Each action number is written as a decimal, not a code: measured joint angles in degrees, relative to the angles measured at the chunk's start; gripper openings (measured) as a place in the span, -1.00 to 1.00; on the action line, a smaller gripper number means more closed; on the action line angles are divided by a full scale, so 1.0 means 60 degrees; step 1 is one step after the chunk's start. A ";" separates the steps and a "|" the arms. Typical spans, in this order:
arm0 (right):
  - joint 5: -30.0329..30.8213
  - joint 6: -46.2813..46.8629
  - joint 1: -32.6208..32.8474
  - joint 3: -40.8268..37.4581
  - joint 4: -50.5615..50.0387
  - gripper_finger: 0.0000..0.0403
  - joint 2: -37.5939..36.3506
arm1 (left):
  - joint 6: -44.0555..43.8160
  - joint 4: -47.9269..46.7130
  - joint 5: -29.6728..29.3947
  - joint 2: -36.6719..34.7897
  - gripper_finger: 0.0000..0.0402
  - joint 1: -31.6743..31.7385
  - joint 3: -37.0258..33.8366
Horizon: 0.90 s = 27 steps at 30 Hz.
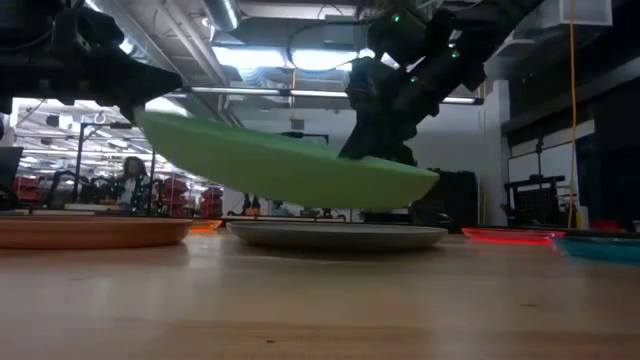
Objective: Stack plastic plates
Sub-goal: Stack the green plate on top of the gray plate
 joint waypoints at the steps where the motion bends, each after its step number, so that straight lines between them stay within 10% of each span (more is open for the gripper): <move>1: -0.0077 -0.0133 -0.0160 0.0039 -0.0183 -0.98 -0.0060 | 0.0000 -0.0002 -0.0002 0.0000 -0.92 0.0000 0.0000; 27: 0.0087 -0.1499 -0.2261 0.0061 -0.2302 -0.97 -0.0538 | 0.0000 -0.0004 -0.0002 -0.0004 -0.92 0.0000 0.0000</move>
